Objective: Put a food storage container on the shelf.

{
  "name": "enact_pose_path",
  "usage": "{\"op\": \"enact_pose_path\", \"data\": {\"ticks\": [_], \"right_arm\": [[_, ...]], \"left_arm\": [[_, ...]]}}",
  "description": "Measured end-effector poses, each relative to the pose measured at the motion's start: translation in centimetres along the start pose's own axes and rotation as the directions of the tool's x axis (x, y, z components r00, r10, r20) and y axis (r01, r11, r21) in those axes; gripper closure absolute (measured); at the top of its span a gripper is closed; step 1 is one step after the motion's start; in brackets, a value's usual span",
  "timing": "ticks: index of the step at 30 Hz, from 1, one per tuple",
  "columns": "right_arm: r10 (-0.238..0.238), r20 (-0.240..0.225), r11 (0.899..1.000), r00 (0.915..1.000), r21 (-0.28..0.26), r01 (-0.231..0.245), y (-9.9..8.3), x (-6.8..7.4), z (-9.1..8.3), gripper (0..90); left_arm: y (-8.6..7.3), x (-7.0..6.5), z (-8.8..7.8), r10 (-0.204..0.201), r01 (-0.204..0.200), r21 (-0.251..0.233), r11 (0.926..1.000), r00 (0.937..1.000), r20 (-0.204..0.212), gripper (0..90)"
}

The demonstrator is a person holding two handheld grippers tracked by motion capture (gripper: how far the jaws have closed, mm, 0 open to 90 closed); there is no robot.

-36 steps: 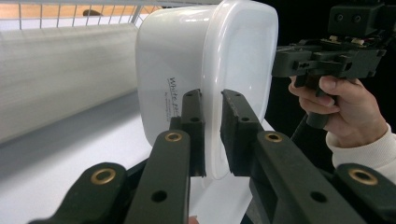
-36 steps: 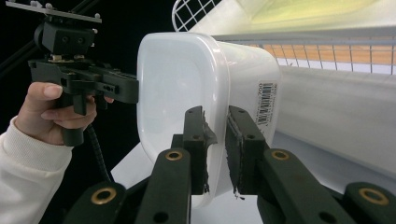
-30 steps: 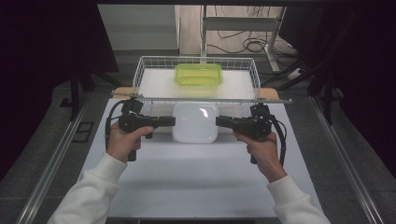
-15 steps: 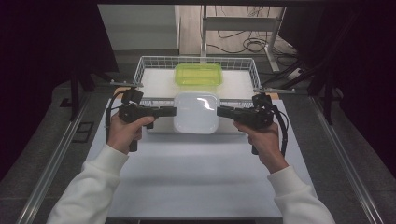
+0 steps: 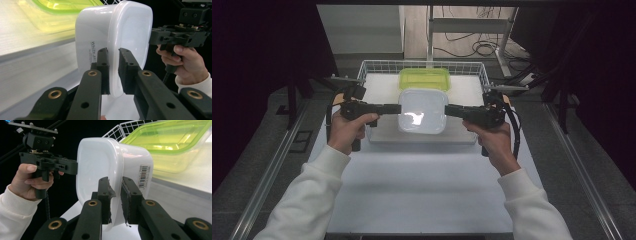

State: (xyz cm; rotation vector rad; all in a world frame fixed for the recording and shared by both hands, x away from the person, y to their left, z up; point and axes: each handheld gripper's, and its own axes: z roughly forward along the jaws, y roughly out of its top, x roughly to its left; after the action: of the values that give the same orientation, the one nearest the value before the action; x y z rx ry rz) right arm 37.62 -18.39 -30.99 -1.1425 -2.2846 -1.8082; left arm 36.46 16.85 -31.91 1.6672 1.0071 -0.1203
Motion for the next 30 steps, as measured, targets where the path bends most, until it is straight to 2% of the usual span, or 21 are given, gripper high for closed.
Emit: {"op": "enact_pose_path", "data": {"ticks": [9, 15, 22, 30], "right_arm": [[-0.003, 0.005, 1.0, 1.0, -0.003, 0.003, 1.0, -0.5, 0.2, 77.3], [-0.014, 0.012, 1.0, 0.9998, -0.007, 0.014, 2.3, -0.5, 0.3, 77.3], [-0.032, 0.023, 0.999, 0.9992, -0.019, 0.033, 3.8, -0.6, 0.5, 77.2], [-0.034, 0.028, 0.999, 0.999, -0.025, 0.035, 5.0, -1.1, 0.6, 77.2]], "left_arm": [[1.2, 0.2, 0.3, 0.005, -0.005, -0.001, 1.0, 0.9999, -0.01, 79.8], [2.5, 0.2, 0.2, 0.01, -0.01, -0.011, 0.9999, 0.9999, -0.01, 79.6], [4.1, 0.3, 0.3, 0.02, -0.021, -0.008, 0.9998, 0.9992, -0.035, 79.2], [5.2, 0.8, 0.7, 0.011, -0.011, -0.017, 0.9998, 0.9996, -0.027, 79.0]]}}
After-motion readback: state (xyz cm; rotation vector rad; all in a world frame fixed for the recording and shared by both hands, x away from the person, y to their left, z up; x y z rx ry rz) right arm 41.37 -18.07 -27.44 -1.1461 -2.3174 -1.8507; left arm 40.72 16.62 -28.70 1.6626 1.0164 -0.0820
